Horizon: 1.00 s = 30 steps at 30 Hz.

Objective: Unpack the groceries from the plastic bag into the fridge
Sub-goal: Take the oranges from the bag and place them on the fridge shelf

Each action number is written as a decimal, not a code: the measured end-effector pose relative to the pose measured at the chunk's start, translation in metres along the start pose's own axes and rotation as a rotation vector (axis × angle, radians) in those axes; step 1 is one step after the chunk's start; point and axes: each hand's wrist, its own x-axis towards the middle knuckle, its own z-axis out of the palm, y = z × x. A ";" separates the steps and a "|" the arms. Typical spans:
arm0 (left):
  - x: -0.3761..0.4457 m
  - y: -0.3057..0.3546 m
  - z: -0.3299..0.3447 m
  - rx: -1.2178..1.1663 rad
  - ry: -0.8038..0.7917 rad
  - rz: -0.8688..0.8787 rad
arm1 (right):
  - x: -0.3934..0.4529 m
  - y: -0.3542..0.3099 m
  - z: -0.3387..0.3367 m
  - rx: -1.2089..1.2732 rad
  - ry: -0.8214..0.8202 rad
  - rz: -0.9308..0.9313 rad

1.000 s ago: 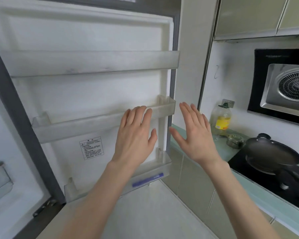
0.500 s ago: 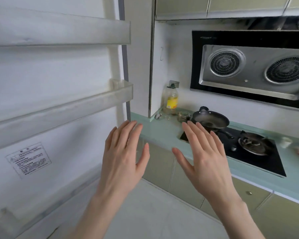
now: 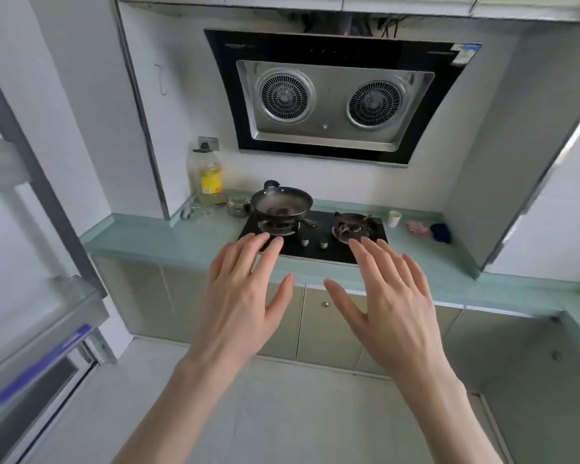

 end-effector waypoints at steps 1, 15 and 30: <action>0.006 0.015 0.009 -0.021 -0.007 0.013 | -0.003 0.016 -0.004 -0.013 0.000 0.009; 0.060 0.246 0.147 -0.268 -0.121 0.242 | -0.070 0.258 -0.072 -0.229 0.014 0.257; 0.124 0.424 0.255 -0.517 -0.196 0.459 | -0.111 0.422 -0.108 -0.408 0.099 0.618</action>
